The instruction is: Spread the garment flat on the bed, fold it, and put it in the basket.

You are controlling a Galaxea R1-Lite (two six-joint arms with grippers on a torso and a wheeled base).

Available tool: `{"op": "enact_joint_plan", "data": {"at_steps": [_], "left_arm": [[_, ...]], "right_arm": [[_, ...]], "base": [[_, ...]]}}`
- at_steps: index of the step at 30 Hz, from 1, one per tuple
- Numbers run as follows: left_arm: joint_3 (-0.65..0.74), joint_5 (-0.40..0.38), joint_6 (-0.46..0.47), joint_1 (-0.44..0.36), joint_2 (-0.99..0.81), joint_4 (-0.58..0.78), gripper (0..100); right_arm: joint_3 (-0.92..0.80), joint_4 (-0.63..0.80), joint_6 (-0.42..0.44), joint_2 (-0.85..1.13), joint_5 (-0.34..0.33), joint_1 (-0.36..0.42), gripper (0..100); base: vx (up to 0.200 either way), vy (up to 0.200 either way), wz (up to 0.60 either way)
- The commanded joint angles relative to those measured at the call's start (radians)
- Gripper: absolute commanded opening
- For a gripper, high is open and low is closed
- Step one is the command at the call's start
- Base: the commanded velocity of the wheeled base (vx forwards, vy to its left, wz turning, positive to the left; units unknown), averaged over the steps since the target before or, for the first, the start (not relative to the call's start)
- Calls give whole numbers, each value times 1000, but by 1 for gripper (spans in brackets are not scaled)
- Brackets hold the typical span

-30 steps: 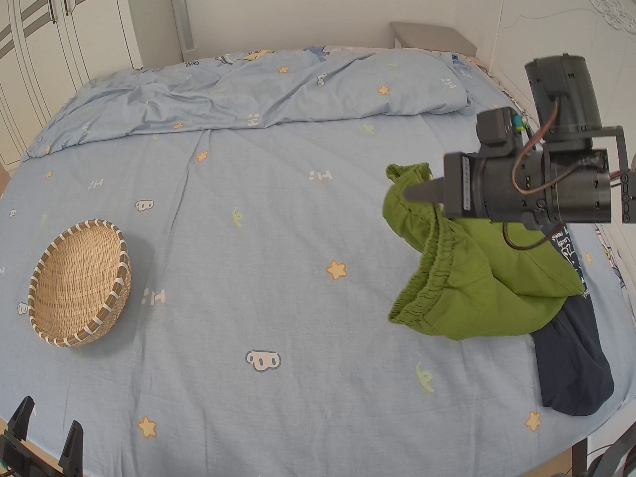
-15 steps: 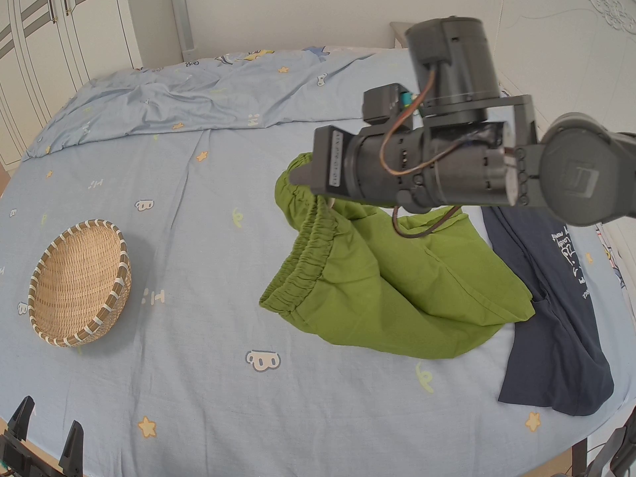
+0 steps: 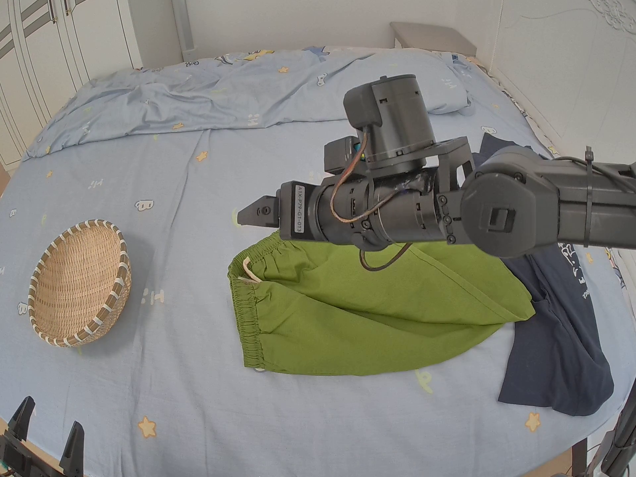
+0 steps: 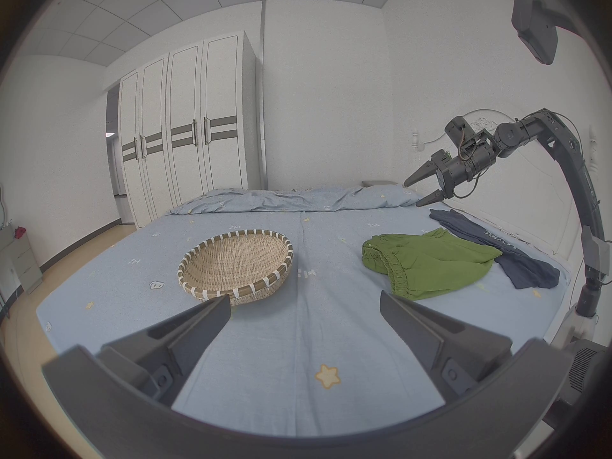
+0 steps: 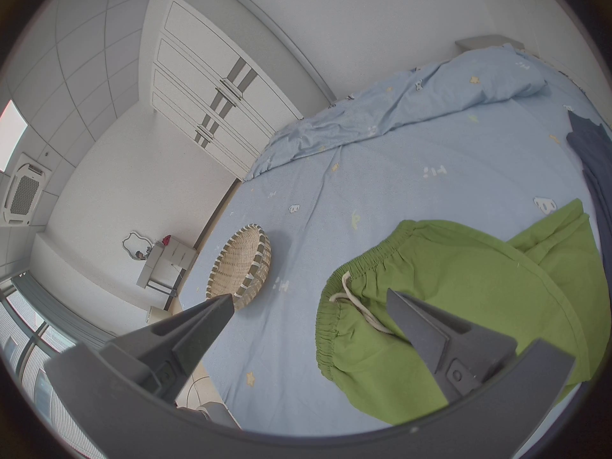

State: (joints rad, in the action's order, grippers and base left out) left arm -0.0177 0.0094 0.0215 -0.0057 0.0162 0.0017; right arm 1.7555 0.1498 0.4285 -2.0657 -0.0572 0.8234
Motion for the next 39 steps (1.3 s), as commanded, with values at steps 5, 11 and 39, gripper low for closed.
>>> {"op": "enact_joint_plan", "data": {"at_steps": [5, 11, 39], "left_arm": [[18, 1, 3, 3, -16, -8, 100], [-331, -32, -92, -39, 79, 55, 100], [-367, -819, -86, -140, 1667, -623, 100]], "right_arm": [[-169, -9, 4, 145, -13, -72, 100], [-404, -35, 4, 363, -87, -202, 100], [-929, -349, -1, 619, -133, -520, 100]], "base": [[0, 0, 0], [0, 0, 0], [0, 0, 0]]}}
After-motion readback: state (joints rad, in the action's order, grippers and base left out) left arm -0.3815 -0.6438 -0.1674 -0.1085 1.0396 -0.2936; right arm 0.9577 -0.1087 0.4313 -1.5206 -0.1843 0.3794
